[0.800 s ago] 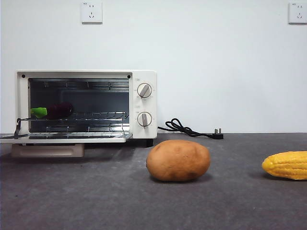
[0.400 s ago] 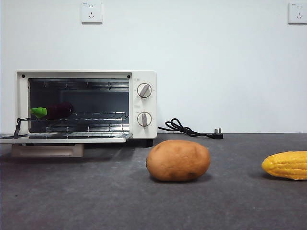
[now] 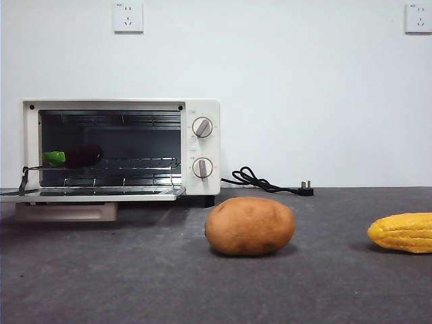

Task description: Take the eggplant from the table,put the eggplant in the oven

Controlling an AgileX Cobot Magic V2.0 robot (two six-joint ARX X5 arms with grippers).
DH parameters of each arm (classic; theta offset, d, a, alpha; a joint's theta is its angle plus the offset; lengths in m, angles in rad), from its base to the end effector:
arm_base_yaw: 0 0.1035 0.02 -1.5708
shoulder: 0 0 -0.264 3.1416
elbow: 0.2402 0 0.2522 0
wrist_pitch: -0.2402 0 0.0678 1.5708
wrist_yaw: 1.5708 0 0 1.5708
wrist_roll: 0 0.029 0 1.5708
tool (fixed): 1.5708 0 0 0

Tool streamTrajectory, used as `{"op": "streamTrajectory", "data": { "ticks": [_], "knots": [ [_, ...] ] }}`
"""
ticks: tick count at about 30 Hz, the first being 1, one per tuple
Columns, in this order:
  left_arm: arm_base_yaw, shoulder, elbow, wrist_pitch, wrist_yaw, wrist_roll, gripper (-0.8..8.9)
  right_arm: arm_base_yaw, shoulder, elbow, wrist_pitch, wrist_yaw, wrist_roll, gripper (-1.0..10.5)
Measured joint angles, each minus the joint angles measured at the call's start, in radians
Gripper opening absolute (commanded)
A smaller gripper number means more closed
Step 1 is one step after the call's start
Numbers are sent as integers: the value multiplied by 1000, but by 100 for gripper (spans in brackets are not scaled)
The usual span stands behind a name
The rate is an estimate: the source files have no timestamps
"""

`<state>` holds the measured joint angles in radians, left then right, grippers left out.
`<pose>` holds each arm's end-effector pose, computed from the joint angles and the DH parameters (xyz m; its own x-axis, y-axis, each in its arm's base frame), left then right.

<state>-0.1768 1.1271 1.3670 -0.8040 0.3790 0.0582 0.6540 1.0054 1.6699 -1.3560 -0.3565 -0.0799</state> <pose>0.2053 -0.0476 0.4078 0.7078 -0.5023 -0.4967 0.5010 0.8526 -0.1483 0.0792 0.0735 0.4641 0.3606 0.7161 -0.5976 -0.8214 0.5474 0.1604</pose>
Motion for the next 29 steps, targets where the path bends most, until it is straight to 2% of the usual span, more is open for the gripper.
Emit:
{"op": "streamTrajectory", "data": {
  "ticks": [4,8,12,21,29],
  "knots": [
    [214,79,0,36,191,-6,-7,0,-51,-22,0,67,0,-12],
    [406,119,0,37,233,-4,-7,0,-89,-29,0,154,-1,-12],
    [537,161,0,50,269,10,-7,0,-108,-29,0,174,-4,-12],
    [564,406,0,60,278,92,-6,0,-103,-52,0,180,-4,-12],
    [615,594,0,86,279,141,-6,0,-105,-61,0,268,-6,-12]
  ]
}}
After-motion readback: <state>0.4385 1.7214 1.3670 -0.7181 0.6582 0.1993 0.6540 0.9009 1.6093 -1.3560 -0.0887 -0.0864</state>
